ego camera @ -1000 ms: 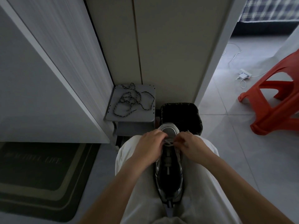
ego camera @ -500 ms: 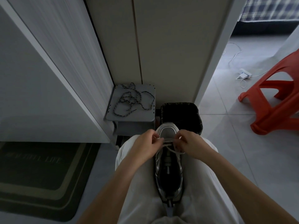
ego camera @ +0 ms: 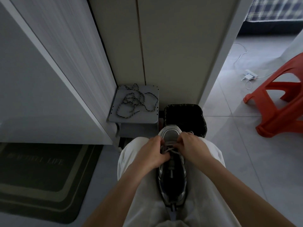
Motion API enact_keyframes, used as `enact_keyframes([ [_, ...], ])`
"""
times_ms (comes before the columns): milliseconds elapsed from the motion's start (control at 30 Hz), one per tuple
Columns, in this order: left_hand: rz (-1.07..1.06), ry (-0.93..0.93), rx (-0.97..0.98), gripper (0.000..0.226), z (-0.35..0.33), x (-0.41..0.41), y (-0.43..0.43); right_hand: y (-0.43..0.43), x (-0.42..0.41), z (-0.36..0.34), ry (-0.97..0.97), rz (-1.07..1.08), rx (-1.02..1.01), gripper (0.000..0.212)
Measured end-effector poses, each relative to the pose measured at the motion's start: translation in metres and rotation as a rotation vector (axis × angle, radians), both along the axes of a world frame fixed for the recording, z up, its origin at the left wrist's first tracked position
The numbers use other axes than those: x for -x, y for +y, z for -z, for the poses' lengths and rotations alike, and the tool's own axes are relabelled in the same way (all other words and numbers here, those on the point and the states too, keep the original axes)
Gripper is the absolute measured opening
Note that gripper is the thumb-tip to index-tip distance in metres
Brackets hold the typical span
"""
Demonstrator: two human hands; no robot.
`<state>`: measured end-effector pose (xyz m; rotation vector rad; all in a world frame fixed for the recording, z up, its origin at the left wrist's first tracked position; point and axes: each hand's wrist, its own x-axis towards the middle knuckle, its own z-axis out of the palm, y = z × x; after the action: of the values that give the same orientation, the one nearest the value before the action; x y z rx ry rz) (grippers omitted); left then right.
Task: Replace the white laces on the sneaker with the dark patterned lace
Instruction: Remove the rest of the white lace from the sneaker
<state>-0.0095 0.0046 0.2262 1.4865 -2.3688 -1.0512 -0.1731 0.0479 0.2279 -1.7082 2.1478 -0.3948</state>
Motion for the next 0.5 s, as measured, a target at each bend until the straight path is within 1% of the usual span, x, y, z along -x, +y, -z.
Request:
enact_keyframes([
  [100,-0.003,-0.003,0.007,0.041,0.001,0.0,0.001,0.006,-0.004,0.002,0.092,-0.043,0.069,0.02],
  [167,-0.006,-0.005,0.006,0.043,0.001,0.0,0.001,0.005,-0.007,0.004,0.122,-0.066,0.047,0.02],
  [267,0.0,-0.003,0.007,0.043,0.002,0.0,0.002,-0.003,-0.006,0.002,0.118,-0.083,0.013,0.02],
  [300,0.006,-0.003,0.01,0.043,0.002,0.0,0.001,-0.005,-0.006,0.001,0.151,-0.115,0.019,0.02],
  [400,0.006,0.004,0.013,0.04,0.003,0.0,0.001,-0.005,-0.008,0.005,0.343,-0.248,0.06,0.018],
  [433,0.001,0.012,0.011,0.039,0.003,0.0,0.002,-0.003,-0.008,0.005,0.362,-0.249,0.063,0.018],
  [500,-0.006,0.028,0.01,0.038,0.005,0.0,0.002,-0.003,-0.006,0.003,0.329,-0.231,0.074,0.018],
])
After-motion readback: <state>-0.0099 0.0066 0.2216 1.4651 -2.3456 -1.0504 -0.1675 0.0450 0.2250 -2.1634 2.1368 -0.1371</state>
